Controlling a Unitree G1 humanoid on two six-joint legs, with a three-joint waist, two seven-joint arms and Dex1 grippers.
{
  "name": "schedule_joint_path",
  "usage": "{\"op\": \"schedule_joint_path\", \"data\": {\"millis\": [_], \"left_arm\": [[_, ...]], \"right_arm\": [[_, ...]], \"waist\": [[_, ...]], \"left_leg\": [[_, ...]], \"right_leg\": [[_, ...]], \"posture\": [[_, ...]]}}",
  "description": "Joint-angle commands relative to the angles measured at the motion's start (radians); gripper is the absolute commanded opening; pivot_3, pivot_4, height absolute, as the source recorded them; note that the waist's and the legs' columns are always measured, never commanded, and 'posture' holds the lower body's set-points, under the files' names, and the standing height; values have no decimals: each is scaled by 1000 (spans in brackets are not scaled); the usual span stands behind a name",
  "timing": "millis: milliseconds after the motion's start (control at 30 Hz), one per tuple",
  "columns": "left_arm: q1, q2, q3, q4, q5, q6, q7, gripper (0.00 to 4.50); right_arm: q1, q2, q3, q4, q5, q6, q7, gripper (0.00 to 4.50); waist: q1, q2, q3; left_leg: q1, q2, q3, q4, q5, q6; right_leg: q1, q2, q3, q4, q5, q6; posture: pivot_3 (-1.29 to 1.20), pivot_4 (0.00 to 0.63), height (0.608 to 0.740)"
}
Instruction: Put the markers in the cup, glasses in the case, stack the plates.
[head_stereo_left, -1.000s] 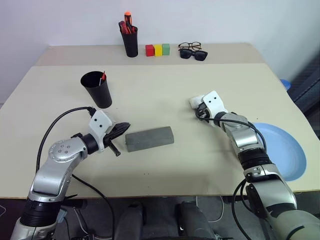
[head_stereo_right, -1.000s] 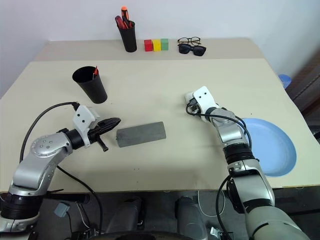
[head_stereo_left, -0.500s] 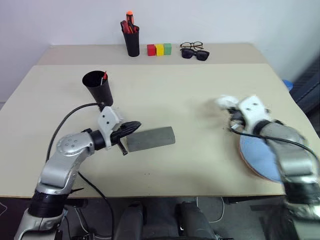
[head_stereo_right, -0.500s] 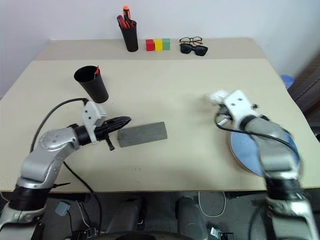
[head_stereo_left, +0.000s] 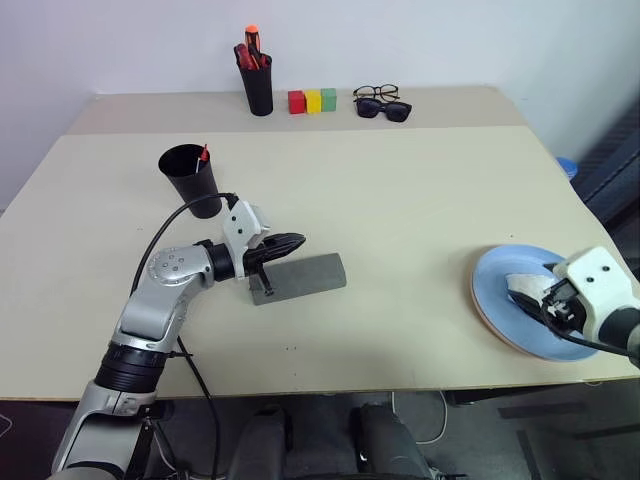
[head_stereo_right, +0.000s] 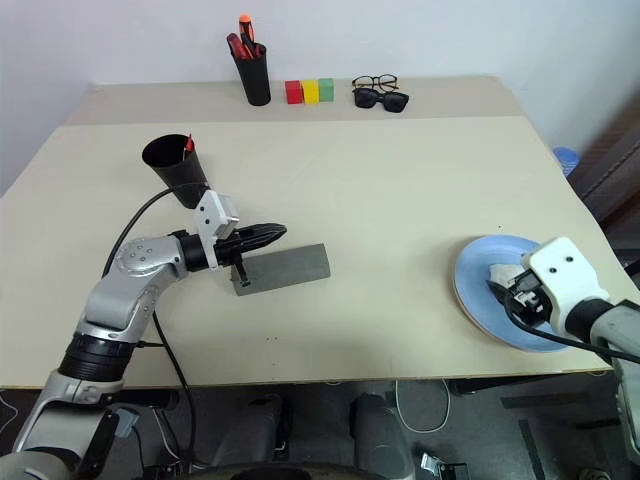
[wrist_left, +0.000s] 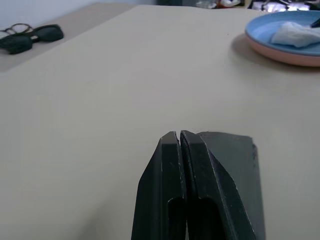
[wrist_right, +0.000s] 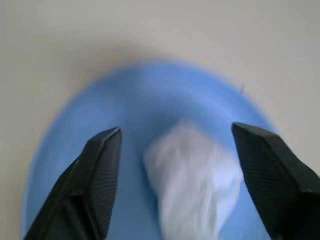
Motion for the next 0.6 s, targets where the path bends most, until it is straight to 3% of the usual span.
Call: {"op": "schedule_joint_path", "data": {"millis": [33,300,467,600], "left_arm": [[52,45,128,-32,-26,9,52,14],[272,125,430,-49,-23,16,213,14],[435,82,560,-170,-27,22,318,14],[518,47,570,-263,-26,37,360,14]], "right_arm": [[-159,40,-4,36,120,15,-16,3284],[-380,110,187,253,189,-113,85,3284],[-459,111,303,398,169,-159,153,3284],[-531,123,367,497,147,-219,186,3284]], "waist": [[-1,0,0],[13,-1,0],[12,-1,0],[11,-1,0]], "left_leg": [[0,0,0,0,0,0],[-1,2,-1,-1,0,0],[-2,0,-1,0,0,0],[-2,1,-1,-1,0,0]], "right_leg": [[0,0,0,0,0,0],[-1,-2,-1,-1,0,0],[0,-6,-2,-2,0,0],[-1,-5,-2,-1,0,0]], "posture": [[0,150,740],[0,150,740],[0,150,740],[0,150,740]]}}
